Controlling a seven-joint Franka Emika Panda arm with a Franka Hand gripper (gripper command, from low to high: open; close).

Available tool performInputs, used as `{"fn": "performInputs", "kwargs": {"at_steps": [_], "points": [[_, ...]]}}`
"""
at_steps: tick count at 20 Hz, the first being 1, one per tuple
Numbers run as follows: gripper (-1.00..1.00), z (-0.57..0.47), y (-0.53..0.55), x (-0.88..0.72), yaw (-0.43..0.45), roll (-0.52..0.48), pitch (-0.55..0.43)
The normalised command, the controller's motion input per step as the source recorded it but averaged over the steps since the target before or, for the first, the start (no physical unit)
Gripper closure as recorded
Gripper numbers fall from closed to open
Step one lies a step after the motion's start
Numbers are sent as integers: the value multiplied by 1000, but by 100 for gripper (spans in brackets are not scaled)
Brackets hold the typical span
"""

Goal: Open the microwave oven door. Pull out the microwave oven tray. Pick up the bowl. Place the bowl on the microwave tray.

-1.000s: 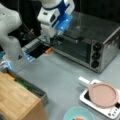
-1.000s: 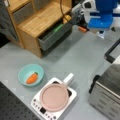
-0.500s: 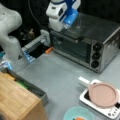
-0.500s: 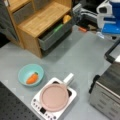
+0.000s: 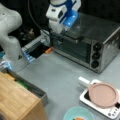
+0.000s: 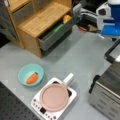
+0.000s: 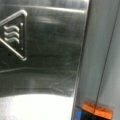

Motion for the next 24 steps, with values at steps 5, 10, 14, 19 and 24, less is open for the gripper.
{"fn": "performInputs", "kwargs": {"at_steps": [5,10,14,19,24], "points": [[-100,-140,115,-129,-123,144,-133],[-100,-110,227,-132,-124,82,-108],[-100,-151,348,-102,-149,154,-126],[-100,-196,363,-70,-167,206,-117],[-100,-155,113,-84,-109,208,-97]]}}
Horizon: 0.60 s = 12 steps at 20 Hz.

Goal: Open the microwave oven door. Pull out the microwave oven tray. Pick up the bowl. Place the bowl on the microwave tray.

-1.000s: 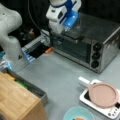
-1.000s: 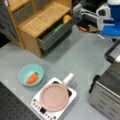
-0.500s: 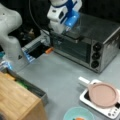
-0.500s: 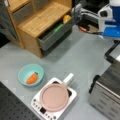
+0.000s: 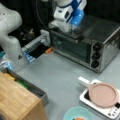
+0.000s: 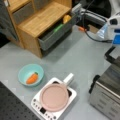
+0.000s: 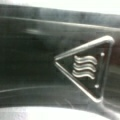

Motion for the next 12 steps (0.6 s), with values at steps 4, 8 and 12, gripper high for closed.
{"fn": "performInputs", "kwargs": {"at_steps": [4,8,12], "points": [[-100,-193,-51,-85,-64,241,-108],[-100,-196,-144,-106,-45,265,-107],[-100,-151,-258,-136,-41,293,-88]]}}
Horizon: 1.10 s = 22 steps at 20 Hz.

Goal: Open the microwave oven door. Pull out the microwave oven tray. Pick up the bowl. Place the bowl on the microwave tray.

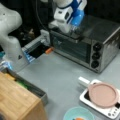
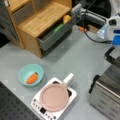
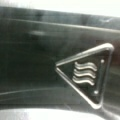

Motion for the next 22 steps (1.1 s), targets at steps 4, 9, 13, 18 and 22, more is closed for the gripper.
{"fn": "performInputs", "kwargs": {"at_steps": [4,9,13,18,22], "points": [[-100,-115,-270,-177,-26,322,-60],[-100,-200,-142,-183,-25,261,-83],[-100,-321,12,-122,-60,214,-136],[-100,-403,101,-53,-77,191,-154],[-100,-377,-19,-65,-32,168,-129]]}}
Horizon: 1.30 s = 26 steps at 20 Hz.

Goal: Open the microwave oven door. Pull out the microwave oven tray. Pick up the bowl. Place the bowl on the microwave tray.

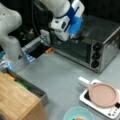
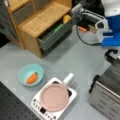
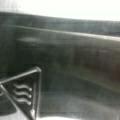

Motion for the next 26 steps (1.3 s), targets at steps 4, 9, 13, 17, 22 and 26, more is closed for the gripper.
{"fn": "performInputs", "kwargs": {"at_steps": [4,9,13,17,22,26], "points": [[-100,-255,-171,-108,-14,186,-132],[-100,-265,-287,-126,-10,222,-126],[-100,-213,-341,-143,-13,261,-85],[-100,-185,-209,-150,-20,273,-67],[-100,-157,-103,-131,-31,269,-53],[-100,-150,-51,-109,-20,238,-49]]}}
